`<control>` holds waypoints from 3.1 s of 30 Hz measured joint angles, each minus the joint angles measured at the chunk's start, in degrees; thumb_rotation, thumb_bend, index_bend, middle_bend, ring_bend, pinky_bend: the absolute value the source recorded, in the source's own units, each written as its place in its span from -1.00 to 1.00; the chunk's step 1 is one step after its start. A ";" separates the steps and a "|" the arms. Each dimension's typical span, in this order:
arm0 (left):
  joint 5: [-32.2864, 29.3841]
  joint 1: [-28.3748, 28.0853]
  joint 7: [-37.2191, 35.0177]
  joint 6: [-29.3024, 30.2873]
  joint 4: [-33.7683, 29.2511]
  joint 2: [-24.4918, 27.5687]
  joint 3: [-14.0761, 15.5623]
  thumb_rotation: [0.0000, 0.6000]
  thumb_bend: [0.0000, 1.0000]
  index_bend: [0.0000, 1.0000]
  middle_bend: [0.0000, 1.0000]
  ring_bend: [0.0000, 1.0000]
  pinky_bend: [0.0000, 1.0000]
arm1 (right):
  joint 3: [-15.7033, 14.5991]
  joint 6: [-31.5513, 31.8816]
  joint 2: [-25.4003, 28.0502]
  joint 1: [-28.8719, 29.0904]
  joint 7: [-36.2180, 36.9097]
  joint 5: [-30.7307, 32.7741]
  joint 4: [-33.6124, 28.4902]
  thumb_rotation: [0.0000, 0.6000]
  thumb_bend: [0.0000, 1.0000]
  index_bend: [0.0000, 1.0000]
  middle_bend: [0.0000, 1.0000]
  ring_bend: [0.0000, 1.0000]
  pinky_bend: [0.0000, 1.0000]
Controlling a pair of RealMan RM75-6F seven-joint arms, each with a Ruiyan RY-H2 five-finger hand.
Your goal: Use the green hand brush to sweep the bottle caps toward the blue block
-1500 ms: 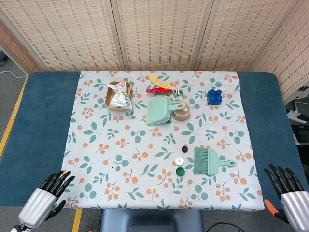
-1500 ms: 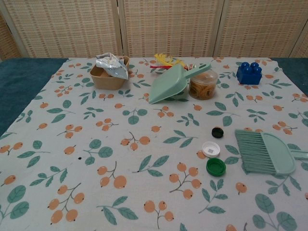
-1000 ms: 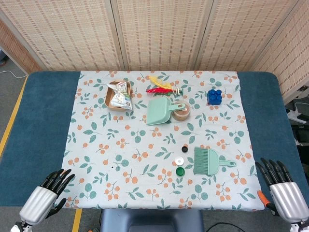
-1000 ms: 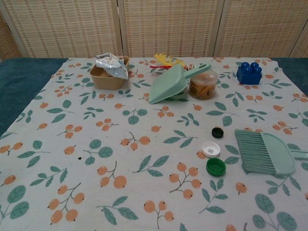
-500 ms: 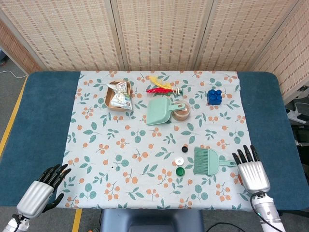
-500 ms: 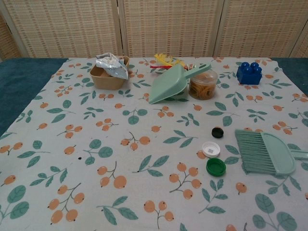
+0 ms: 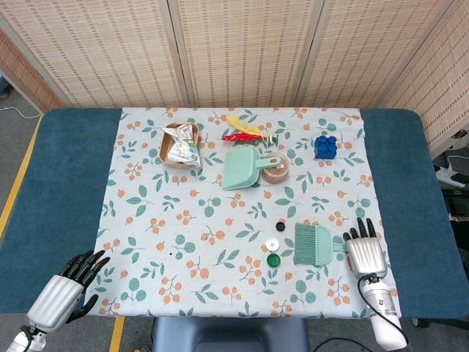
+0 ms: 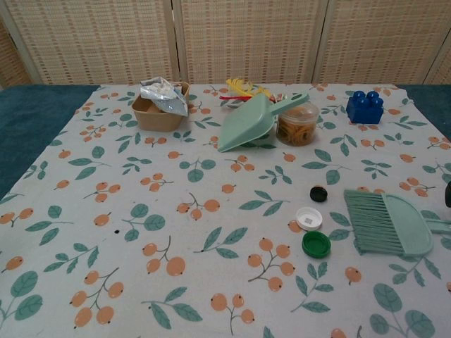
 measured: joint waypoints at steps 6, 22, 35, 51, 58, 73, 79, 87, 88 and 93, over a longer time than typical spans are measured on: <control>0.14 0.00 -0.47 0.28 0.36 0.03 0.10 1.00 -0.21 -1.00 -1.00 -1.00 -0.71 | 0.00 0.75 -2.29 1.32 -2.34 1.97 2.58 1.00 -0.45 -0.20 -0.40 -1.00 -1.00; 0.00 -0.10 -0.48 0.26 0.59 -0.06 0.19 1.00 -0.21 -1.00 -1.00 -1.00 -0.71 | -1.28 0.48 -4.59 3.80 -5.08 6.42 4.12 1.00 -0.45 -0.25 -0.40 -1.00 -1.00; -0.22 -0.16 -0.22 0.14 0.69 -0.25 0.15 1.00 -0.21 -1.00 -1.00 -1.00 -0.71 | -1.90 1.80 -5.57 4.98 -6.44 7.94 3.73 1.00 -0.45 -0.15 -0.40 -0.98 -1.00; -0.37 -0.18 -0.27 0.19 0.64 -0.16 0.15 1.00 -0.21 -1.00 -1.00 -1.00 -0.71 | -2.94 2.78 -6.39 5.74 -6.33 8.73 3.86 1.00 -0.38 0.17 -0.14 -0.72 -1.00; -0.13 -0.10 -0.25 0.36 0.50 -0.09 0.34 1.00 -0.21 -1.00 -1.00 -1.00 -0.71 | -3.49 3.29 -6.99 5.80 -5.81 8.26 4.78 1.00 -0.24 0.41 0.08 -0.52 -1.00; -0.22 -0.24 -1.15 0.55 0.70 0.16 0.24 1.00 -0.20 -1.00 -1.00 -1.00 -0.71 | -5.13 4.43 -2.35 5.76 -0.75 1.67 2.26 1.00 0.01 0.87 0.45 -0.19 -1.00; 0.08 -0.15 -1.14 0.84 0.36 0.12 0.34 1.00 -0.20 -1.00 -1.00 -1.00 -0.71 | -7.20 4.59 7.10 6.75 -5.48 -2.61 -7.20 1.00 0.02 0.92 0.49 -0.18 -1.00; 0.51 -0.15 -0.57 0.66 0.00 -0.21 0.54 1.00 -0.21 -1.00 -1.00 -1.00 -0.71 | -10.64 4.95 18.01 8.68 -13.49 -16.71 -20.36 1.00 0.02 0.96 0.53 -0.15 -1.00; 0.58 -0.14 -0.50 0.65 -0.05 -0.24 0.57 1.00 -0.21 -1.00 -1.00 -1.00 -0.71 | -10.84 4.81 18.44 8.91 -15.51 -17.48 -21.44 1.00 0.01 0.96 0.53 -0.15 -1.00; 0.74 -0.11 -0.39 0.70 -0.08 -0.30 0.67 1.00 -0.21 -1.00 -1.00 -1.00 -0.71 | -11.30 2.71 19.64 10.47 -29.03 -20.19 -27.17 1.00 0.01 0.96 0.53 -0.15 -1.00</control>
